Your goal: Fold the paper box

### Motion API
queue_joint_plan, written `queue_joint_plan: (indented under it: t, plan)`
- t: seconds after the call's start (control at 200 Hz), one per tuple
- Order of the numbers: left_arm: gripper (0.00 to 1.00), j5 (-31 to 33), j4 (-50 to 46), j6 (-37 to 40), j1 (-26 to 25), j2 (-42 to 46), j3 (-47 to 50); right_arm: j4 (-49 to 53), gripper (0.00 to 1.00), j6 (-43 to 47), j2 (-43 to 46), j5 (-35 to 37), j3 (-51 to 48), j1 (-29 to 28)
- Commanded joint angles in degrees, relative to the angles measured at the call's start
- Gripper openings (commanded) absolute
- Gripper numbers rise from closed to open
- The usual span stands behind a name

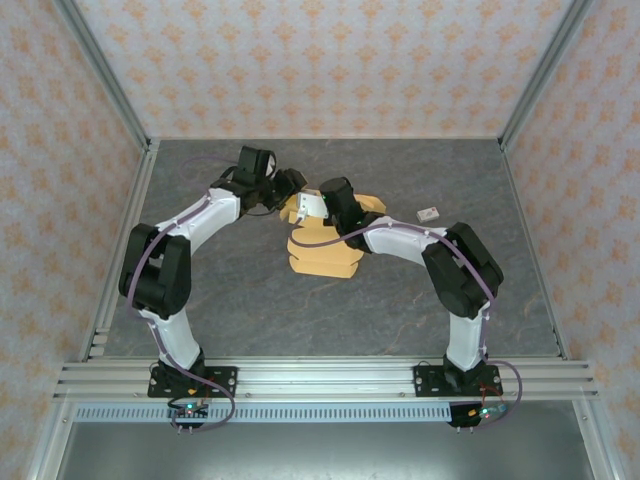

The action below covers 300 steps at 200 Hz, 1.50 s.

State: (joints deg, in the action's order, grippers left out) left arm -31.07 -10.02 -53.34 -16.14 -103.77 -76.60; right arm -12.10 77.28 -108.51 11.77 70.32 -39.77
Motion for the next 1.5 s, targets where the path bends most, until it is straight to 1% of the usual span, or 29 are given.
queue_joint_plan:
  t: [0.0,0.115,0.27,0.395,0.525,0.641,0.796,0.916,1.266,1.496]
  plan:
    - [0.48,0.7,-1.6,0.2,-0.4,-1.7,-2.1,-1.9,0.0,0.3,-0.4,0.9,1.6,-0.6]
    - [0.47,-1.3,2.4,-3.3,0.0,-2.6,-0.9,-2.0,0.0,-0.1,-0.5,0.8,1.5,-0.7]
    - [0.44,-2.7,9.5,-8.8,1.8,-0.7,3.3,-1.9,0.0,-0.2,-0.7,0.9,1.6,-0.7]
    - [0.43,-4.2,10.4,-10.0,2.0,-0.9,3.4,-1.9,0.0,-0.4,-1.2,0.9,2.0,-0.7]
    - [0.43,-5.0,15.6,-14.5,2.3,-0.9,6.6,-1.8,0.0,-0.8,-1.5,1.2,2.6,-0.7]
    - [0.43,-5.9,17.8,-16.3,2.3,-0.5,7.8,-1.4,0.0,-0.8,-1.8,1.2,2.7,-0.7]
    - [0.44,-4.3,16.6,-15.3,3.2,2.1,9.3,-1.5,0.0,-0.7,-1.5,1.1,2.6,-0.5]
    - [0.44,-5.5,16.7,-15.4,3.9,2.7,9.7,-1.3,0.0,-0.9,-1.3,0.7,2.6,-0.4]
    - [0.41,-6.0,17.1,-15.6,3.9,2.3,9.6,-1.3,0.0,-1.1,-1.4,0.4,2.8,-0.4]
    - [0.4,-7.8,21.3,-19.0,2.9,1.0,10.8,-1.0,0.0,-1.2,-1.9,0.5,3.4,-0.4]
